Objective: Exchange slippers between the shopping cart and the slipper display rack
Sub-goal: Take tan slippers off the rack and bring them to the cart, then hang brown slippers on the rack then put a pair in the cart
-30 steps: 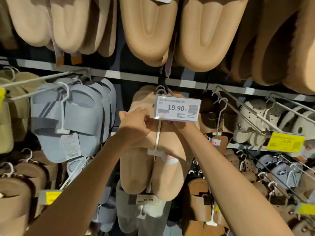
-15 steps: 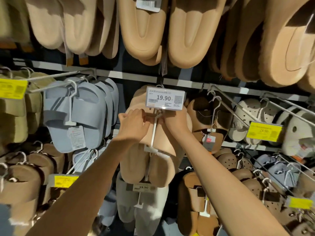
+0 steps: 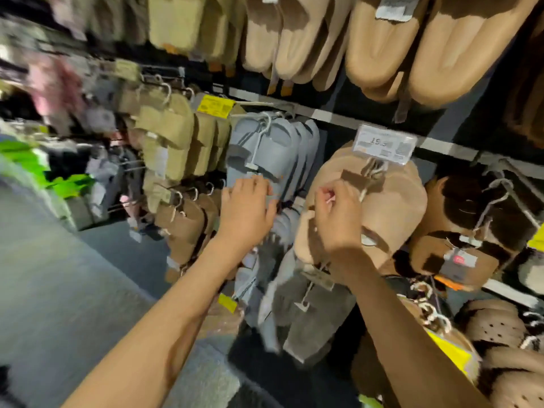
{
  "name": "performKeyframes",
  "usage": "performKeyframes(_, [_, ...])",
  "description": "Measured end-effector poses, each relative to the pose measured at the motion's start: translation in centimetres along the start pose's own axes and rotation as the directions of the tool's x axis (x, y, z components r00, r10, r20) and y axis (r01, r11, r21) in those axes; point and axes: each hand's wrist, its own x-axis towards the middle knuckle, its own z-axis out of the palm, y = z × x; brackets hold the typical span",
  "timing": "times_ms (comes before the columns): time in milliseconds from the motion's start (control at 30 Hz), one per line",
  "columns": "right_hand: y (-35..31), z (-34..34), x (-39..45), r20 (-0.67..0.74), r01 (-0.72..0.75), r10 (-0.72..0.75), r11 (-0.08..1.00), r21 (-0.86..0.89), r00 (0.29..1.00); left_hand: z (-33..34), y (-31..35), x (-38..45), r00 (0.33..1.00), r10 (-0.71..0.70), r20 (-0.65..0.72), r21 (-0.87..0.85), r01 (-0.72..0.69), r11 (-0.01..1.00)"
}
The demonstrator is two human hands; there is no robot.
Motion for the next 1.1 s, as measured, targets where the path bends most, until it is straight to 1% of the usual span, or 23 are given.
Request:
performKeyframes(33, [-1.5,1.5,-1.0,0.02,0.059,-0.059,0.997,0.04,0.998,-1.1,-1.9,-1.7,0.998,-0.061,0.008,0.057,0.06,0.997])
performKeyframes(100, [-4.8,4.7,-3.5,0.052,0.161,-0.169,0.978,0.134,0.984,-3.4,-5.8,-5.5,0.984,-0.175,-0.035,0.173,0.178,0.969])
performKeyframes(200, [-10.3,9.6,-7.5,0.182,0.198,-0.266,0.926,0.321,0.947,-7.1,-11.1,-11.8,0.943,-0.318,-0.101,0.332,0.333,0.882])
performKeyframes(267, [-14.1,12.8,-9.9,0.208,0.266,-0.379,0.866,0.423,0.902,-9.6,-14.1,-15.5,0.898,-0.41,-0.158,0.397,0.438,0.807])
performKeyframes(367, [-19.8,16.9,-12.8,0.201,0.338,-0.516,0.761,0.554,0.833,-13.2,-18.2,-19.7,0.826,-0.489,-0.28,0.448,0.563,0.694])
performKeyframes(467, [-25.0,21.1,-15.2,0.224,0.359,-0.61,0.681,0.638,0.76,-16.2,-22.7,-23.0,0.752,-0.528,-0.394,0.458,0.659,0.597])
performKeyframes(567, [-30.6,25.6,-17.2,0.228,0.371,-0.689,0.604,0.706,0.688,-18.8,-27.4,-26.1,0.665,-0.578,-0.473,0.441,0.746,0.498])
performKeyframes(667, [-36.7,29.6,-19.4,0.193,0.369,-0.738,0.525,0.767,0.647,-21.3,-32.1,-29.1,0.582,-0.607,-0.541,0.466,0.809,0.359])
performKeyframes(767, [-41.7,32.7,-22.2,0.166,0.346,-0.781,0.442,0.828,0.602,-23.5,-35.9,-32.7,0.518,-0.641,-0.567,0.475,0.841,0.259])
performKeyframes(900, [-46.3,36.3,-25.9,0.147,0.312,-0.845,0.344,0.886,0.514,-25.3,-39.3,-38.0,0.383,-0.673,-0.632,0.422,0.899,0.115])
performKeyframes(1000, [-49.4,38.9,-28.8,0.14,0.31,-0.882,0.302,0.901,0.45,-26.2,-41.1,-41.4,0.293,-0.705,-0.645,0.403,0.915,0.012])
performKeyframes(1100, [-52.0,41.0,-31.3,0.096,0.281,-0.905,0.228,0.932,0.414,-26.7,-42.7,-44.2,0.213,-0.707,-0.674,0.389,0.916,-0.095])
